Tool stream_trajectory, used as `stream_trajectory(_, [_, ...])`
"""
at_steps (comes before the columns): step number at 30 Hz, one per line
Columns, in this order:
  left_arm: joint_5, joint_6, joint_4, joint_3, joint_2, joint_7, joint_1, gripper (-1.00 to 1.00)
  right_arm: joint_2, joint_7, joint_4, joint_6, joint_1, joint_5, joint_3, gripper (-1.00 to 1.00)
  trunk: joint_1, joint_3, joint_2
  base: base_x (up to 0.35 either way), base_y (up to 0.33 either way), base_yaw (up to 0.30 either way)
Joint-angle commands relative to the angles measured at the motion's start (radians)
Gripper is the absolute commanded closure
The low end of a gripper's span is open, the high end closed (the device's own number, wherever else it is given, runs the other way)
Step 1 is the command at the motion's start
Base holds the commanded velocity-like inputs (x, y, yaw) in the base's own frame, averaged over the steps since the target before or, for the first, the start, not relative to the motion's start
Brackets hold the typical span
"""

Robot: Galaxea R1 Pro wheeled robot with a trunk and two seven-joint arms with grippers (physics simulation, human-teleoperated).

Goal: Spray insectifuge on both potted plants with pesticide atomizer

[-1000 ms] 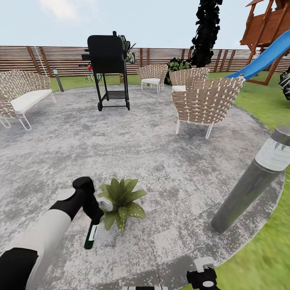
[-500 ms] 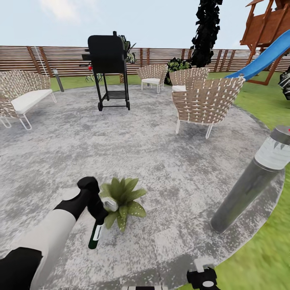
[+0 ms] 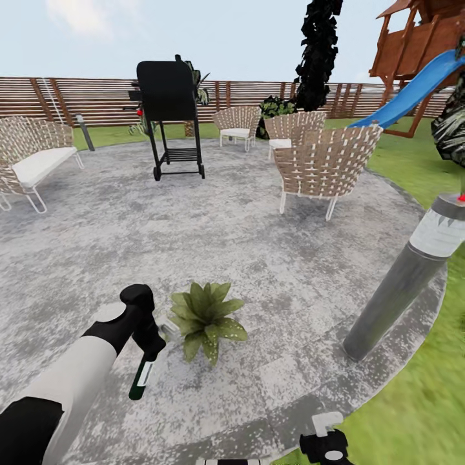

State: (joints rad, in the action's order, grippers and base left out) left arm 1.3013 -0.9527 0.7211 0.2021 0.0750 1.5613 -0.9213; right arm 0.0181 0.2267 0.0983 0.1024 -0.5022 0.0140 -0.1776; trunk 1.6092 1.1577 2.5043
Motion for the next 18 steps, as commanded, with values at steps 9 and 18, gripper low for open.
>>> stream_trajectory(9, [0.013,-0.01,0.002,-0.001,0.02,0.01,0.061,1.0,0.0,0.006,0.0,0.003,-0.001,0.0,-0.005,-1.0,0.0,0.001,0.0,0.0,0.005,-0.097])
stream_trajectory(18, [0.01,-0.012,0.015,-0.009,0.05,0.01,0.07,1.0,-0.003,0.006,0.0,0.003,-0.001,0.0,-0.005,-1.0,0.0,0.001,0.0,0.0,0.219,-0.024])
